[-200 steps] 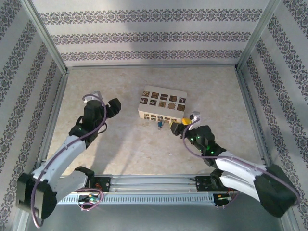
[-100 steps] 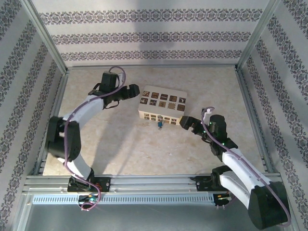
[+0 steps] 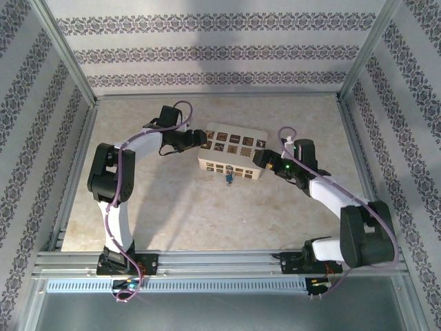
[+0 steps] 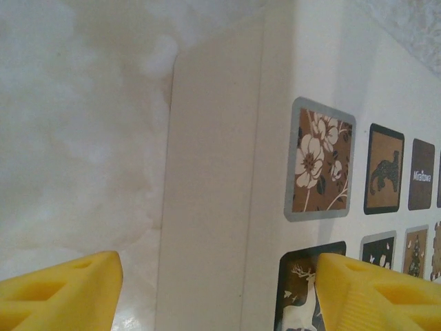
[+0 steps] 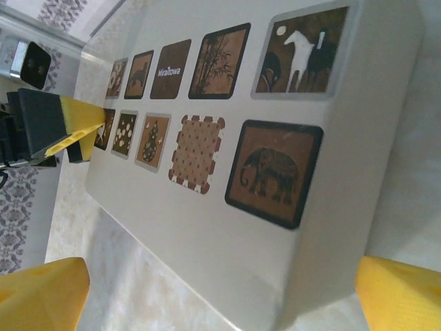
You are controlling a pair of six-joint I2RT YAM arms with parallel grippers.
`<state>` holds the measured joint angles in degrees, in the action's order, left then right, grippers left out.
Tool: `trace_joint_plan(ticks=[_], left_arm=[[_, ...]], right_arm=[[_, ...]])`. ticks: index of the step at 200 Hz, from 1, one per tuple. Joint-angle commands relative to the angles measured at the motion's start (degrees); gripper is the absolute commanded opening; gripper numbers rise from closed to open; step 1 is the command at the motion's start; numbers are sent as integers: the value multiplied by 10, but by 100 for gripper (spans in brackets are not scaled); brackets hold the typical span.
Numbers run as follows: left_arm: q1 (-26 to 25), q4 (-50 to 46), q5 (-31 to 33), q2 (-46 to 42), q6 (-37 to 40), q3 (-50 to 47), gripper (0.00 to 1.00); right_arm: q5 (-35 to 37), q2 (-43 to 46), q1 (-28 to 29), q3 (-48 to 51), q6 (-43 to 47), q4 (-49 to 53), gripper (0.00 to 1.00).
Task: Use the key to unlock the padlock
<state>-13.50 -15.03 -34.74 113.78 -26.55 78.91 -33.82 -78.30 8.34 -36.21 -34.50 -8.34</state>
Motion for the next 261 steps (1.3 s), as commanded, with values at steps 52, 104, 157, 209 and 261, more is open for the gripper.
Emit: trace_joint_plan(ticks=[52, 104, 157, 209, 261], left_arm=[[-5, 37, 13, -79, -24, -154, 69], [-10, 87, 33, -152, -70, -257, 67], [-16, 121, 56, -231, -116, -347, 67], [-26, 153, 65, -273, -156, -395, 67], [-28, 145, 74, -294, -160, -388, 67]], right_arm=[[-82, -105, -6, -112, 61, 10, 97], [-95, -162, -1, -155, 77, 0, 97], [-91, -190, 13, -180, 92, -9, 97], [4, -140, 24, -168, 129, 26, 97], [277, 78, 129, -106, 243, 208, 95]])
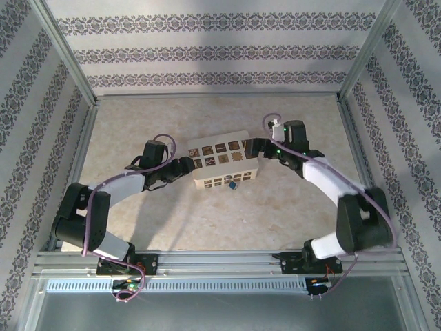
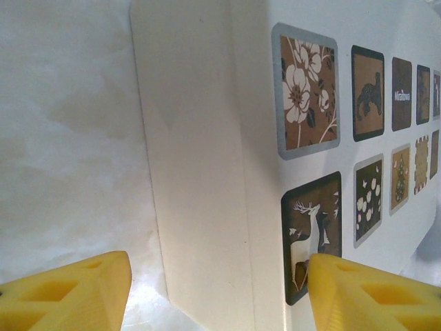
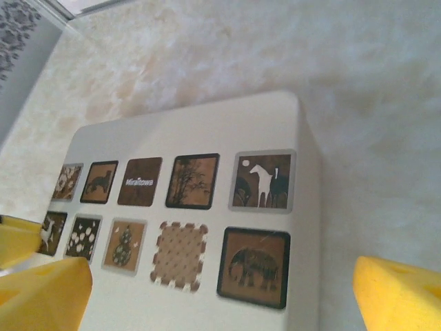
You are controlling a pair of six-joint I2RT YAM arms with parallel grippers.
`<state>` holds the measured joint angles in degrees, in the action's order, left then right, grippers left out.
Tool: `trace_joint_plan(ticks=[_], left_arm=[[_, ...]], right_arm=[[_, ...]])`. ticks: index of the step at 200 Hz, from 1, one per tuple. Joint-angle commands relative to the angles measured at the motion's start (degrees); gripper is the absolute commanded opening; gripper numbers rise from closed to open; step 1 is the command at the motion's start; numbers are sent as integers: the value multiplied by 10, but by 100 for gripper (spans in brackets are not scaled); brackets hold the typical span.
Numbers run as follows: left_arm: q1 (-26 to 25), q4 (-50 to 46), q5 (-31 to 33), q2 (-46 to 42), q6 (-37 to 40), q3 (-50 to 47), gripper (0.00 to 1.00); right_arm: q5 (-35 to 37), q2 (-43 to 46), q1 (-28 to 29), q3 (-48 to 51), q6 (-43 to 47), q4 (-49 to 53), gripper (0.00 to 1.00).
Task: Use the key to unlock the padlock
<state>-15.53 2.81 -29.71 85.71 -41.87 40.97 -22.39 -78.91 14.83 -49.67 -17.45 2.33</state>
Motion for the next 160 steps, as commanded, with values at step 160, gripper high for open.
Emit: trace_joint_plan(ticks=[160], left_arm=[[-9, -15, 27, -20, -20, -17, 67]], right_arm=[[543, -38, 454, 167, 98, -44, 76]])
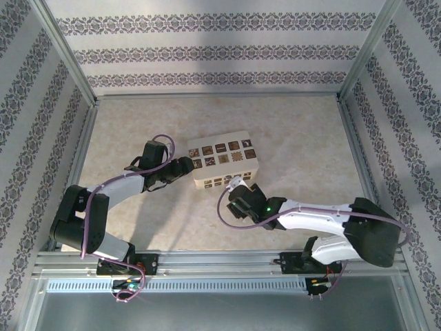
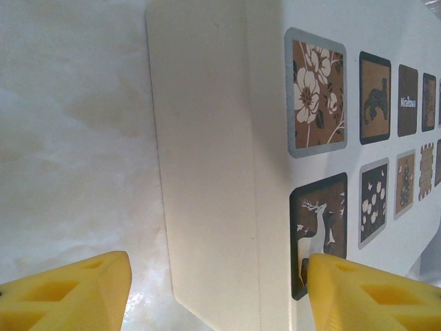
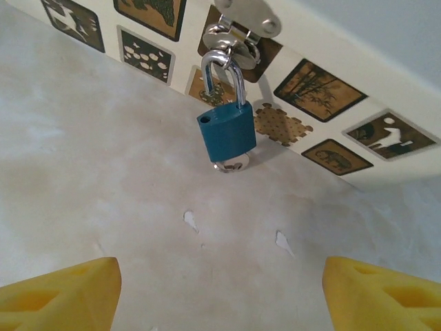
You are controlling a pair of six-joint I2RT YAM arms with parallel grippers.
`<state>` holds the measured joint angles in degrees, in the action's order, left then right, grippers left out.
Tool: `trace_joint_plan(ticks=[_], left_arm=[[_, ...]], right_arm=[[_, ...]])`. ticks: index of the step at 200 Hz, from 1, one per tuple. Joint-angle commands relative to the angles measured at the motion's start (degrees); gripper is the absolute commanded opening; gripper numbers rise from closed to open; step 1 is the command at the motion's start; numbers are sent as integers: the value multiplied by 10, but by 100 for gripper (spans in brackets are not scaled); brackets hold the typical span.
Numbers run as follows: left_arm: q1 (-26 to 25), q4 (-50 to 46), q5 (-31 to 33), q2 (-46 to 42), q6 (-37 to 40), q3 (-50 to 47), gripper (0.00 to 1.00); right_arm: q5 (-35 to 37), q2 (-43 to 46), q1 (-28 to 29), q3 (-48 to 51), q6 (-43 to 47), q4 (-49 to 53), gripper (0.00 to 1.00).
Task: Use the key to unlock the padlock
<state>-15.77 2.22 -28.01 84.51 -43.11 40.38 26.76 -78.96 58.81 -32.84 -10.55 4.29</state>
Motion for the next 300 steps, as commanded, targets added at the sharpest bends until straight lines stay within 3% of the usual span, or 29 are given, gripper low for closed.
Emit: trace_joint_plan(ticks=[1, 77, 157, 219, 300], left_arm=[[-7, -9, 9, -7, -8, -11, 67], [-7, -15, 12, -10, -8, -10, 67], [-7, -18, 14, -7, -8, -6, 67], [-7, -17, 16, -7, -9, -9, 67], [-7, -13, 15, -2, -11, -9, 67]], right_arm=[[53, -41, 15, -2, 30, -65, 76], [113, -155, 16, -18, 91, -185, 67], [135, -181, 2, -23, 113, -226, 56], [119, -161, -10, -8, 128, -231, 35], [8, -90, -34, 38, 172, -267, 2]])
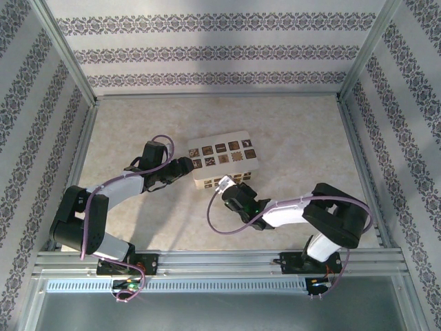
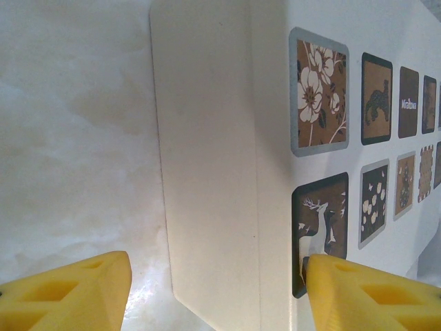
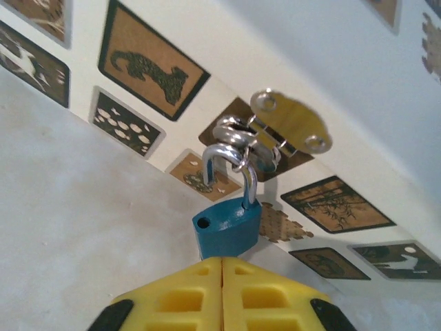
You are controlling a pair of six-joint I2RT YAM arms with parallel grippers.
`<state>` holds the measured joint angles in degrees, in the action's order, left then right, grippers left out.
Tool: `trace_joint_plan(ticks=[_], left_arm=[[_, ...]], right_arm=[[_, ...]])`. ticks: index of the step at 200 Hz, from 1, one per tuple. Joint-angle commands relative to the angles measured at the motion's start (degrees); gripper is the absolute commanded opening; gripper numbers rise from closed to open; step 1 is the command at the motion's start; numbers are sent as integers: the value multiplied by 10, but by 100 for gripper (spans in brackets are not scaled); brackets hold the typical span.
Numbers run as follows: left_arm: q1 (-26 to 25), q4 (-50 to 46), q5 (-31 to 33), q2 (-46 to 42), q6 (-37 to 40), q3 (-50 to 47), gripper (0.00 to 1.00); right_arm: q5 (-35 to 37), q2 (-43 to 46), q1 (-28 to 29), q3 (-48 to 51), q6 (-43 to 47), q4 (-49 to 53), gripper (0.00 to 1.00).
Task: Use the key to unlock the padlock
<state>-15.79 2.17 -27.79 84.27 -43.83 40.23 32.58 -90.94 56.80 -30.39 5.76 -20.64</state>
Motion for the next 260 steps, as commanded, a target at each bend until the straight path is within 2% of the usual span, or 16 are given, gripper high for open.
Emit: trace_joint_plan(ticks=[1, 31, 65, 80, 106, 124, 138, 163, 188, 214, 260], left_arm=[[-7, -12, 13, 0, -4, -8, 67], [-6, -13, 14, -1, -3, -9, 67], [-7, -16, 13, -2, -2, -7, 67], [-6, -16, 14, -2, -3, -7, 67], [-6, -15, 13, -2, -4, -6, 67], [-6, -17, 13, -3, -4, -7, 67], [-6, -19, 13, -5, -4, -6, 67], [-7, -22, 16, -8, -3, -6, 67], [-6, -22, 17, -10, -4, -5, 67], [-6, -21, 16, -12, -5, -5, 67], [-7, -21, 16, -13, -4, -7, 67]], right_arm=[[-53, 31, -14, 14, 9, -18, 2], [-168, 59, -50, 25, -15, -8, 0], [-384, 76, -135, 35, -83, -11, 0], [-451, 74, -169, 37, -110, -22, 0], [-527, 59, -216, 44, -143, -55, 0], [-554, 50, -238, 46, -155, -69, 0], [-529, 62, -235, 49, -149, -60, 5], [-420, 109, -192, 69, -123, -49, 27], [-340, 118, -154, 77, -99, -35, 41], [-259, 99, -119, 66, -80, -33, 48], [-170, 37, -82, 28, -53, -48, 49]])
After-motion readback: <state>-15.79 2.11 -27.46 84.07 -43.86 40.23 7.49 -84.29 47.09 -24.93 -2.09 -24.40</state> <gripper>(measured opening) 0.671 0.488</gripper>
